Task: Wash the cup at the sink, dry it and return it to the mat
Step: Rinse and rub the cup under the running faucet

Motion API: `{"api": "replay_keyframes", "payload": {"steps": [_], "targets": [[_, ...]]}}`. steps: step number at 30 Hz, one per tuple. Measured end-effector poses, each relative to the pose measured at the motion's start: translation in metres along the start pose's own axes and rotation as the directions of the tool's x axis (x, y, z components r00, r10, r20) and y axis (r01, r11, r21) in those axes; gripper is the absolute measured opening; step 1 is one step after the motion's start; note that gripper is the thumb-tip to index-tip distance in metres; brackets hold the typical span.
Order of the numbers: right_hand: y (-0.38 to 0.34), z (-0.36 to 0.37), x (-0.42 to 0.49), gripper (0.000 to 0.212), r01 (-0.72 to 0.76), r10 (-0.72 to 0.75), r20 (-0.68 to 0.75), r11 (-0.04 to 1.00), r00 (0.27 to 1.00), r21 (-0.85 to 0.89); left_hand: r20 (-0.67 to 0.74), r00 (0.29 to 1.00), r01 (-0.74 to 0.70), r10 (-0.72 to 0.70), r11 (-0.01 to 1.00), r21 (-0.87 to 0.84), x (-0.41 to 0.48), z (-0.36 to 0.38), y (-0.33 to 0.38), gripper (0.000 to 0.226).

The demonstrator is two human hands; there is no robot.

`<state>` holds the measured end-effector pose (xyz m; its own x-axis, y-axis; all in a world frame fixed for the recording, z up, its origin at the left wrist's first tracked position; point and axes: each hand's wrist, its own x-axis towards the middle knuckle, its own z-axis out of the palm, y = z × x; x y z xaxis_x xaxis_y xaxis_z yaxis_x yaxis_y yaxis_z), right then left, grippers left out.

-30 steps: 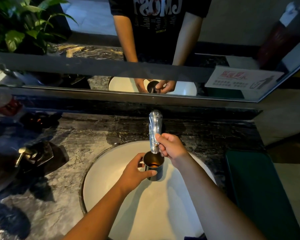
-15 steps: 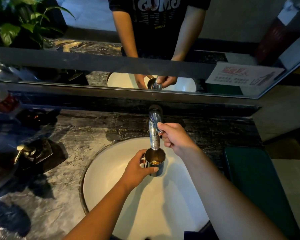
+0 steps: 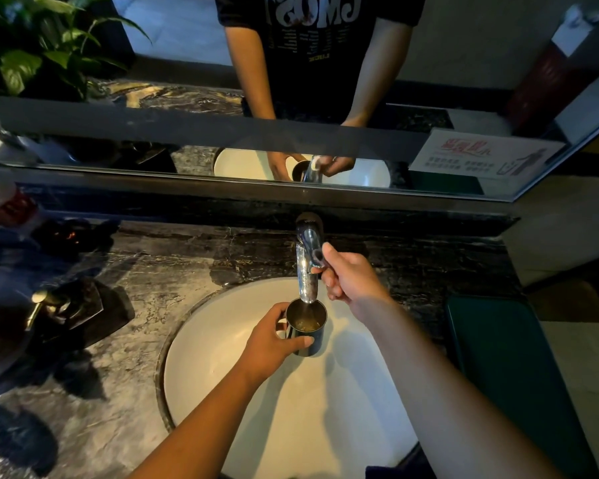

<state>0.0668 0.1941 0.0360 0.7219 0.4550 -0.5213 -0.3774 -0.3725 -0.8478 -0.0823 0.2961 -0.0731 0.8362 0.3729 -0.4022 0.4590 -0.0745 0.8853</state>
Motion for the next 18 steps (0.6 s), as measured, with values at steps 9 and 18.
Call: {"api": "replay_keyframes", "payload": {"steps": [9, 18], "targets": [[0.071, -0.016, -0.007, 0.028, -0.033, 0.027, -0.092, 0.998, 0.995, -0.062, -0.022, 1.000, 0.021, -0.020, 0.999, 0.027, -0.001, -0.007, 0.000, 0.063], [0.104, -0.011, -0.015, 0.075, -0.041, 0.023, 0.294, 0.998, 0.956, 0.055, -0.032, 0.999, 0.002, 0.000, 0.999, 0.038, -0.001, -0.011, 0.004, 0.058]]}}
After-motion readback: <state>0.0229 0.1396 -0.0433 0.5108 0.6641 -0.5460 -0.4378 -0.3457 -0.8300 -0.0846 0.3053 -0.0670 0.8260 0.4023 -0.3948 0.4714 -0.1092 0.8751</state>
